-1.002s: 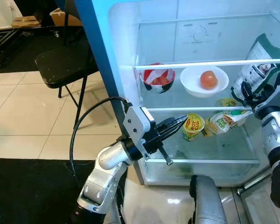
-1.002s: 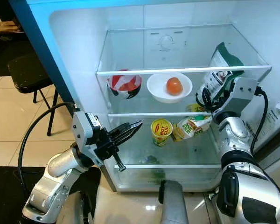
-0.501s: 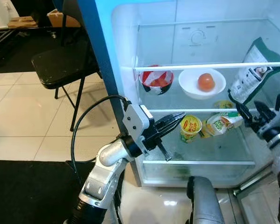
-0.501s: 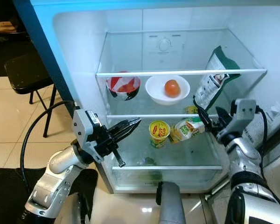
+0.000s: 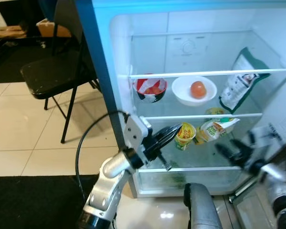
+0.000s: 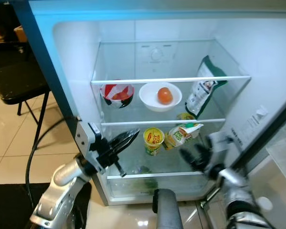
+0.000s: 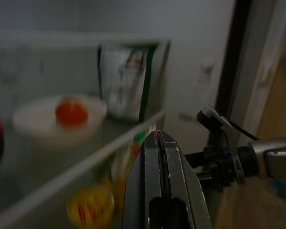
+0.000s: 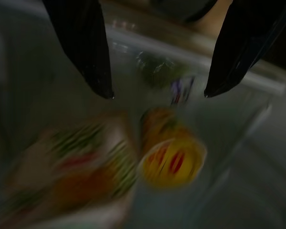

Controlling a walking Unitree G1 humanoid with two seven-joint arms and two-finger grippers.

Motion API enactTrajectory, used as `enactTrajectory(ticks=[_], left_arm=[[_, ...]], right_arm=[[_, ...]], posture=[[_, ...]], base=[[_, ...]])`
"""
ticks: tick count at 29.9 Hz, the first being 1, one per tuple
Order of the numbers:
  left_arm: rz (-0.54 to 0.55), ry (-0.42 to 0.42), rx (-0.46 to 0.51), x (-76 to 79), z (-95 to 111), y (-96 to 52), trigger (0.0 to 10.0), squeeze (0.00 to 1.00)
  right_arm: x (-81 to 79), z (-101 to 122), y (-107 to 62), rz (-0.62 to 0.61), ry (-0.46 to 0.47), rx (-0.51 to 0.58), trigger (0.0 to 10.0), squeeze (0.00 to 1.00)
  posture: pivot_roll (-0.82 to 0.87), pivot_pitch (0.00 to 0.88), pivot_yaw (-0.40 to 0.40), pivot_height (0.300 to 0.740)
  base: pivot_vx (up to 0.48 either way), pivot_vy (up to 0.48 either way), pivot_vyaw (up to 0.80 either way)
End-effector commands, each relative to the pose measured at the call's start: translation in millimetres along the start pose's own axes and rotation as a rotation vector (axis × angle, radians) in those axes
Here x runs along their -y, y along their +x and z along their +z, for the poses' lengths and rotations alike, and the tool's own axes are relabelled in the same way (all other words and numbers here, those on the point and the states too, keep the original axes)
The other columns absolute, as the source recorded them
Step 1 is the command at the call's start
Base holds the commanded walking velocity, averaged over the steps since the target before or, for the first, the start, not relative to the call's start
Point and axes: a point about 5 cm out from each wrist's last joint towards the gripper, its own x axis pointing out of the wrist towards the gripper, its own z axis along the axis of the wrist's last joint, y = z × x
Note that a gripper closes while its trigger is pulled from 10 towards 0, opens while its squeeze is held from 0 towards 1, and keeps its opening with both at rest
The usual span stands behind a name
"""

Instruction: Restocking fridge

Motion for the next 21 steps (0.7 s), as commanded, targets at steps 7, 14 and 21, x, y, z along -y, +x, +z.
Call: enactTrajectory(ticks=[7, 14, 21], left_arm=[[0.111, -0.087, -0.137, -2.5, -38, -44.8, 10.0, 0.00], [0.222, -0.141, -0.191, -9.6, -56, -70.7, 10.0, 0.00], [0.429, -0.231, -0.196, -26.0, -71, -108.1, 10.0, 0.00]], right_arm=[[-29.5, -25, 10.9, 0.044, 0.086, -0.089, 10.0, 0.00], [-41.8, -39, 10.8, 0.078, 0.191, -0.128, 10.0, 0.00], [-46.1, -56, 4.2, 0.040, 0.241, -0.176, 10.0, 0.00]], posture=[[-0.05, 0.000, -0.020, 0.410], [-0.04, 0.000, -0.011, 0.415], [-0.04, 0.000, -0.004, 0.440]], base=[[0.000, 0.000, 0.00], [0.000, 0.000, 0.00], [0.000, 0.000, 0.00]])
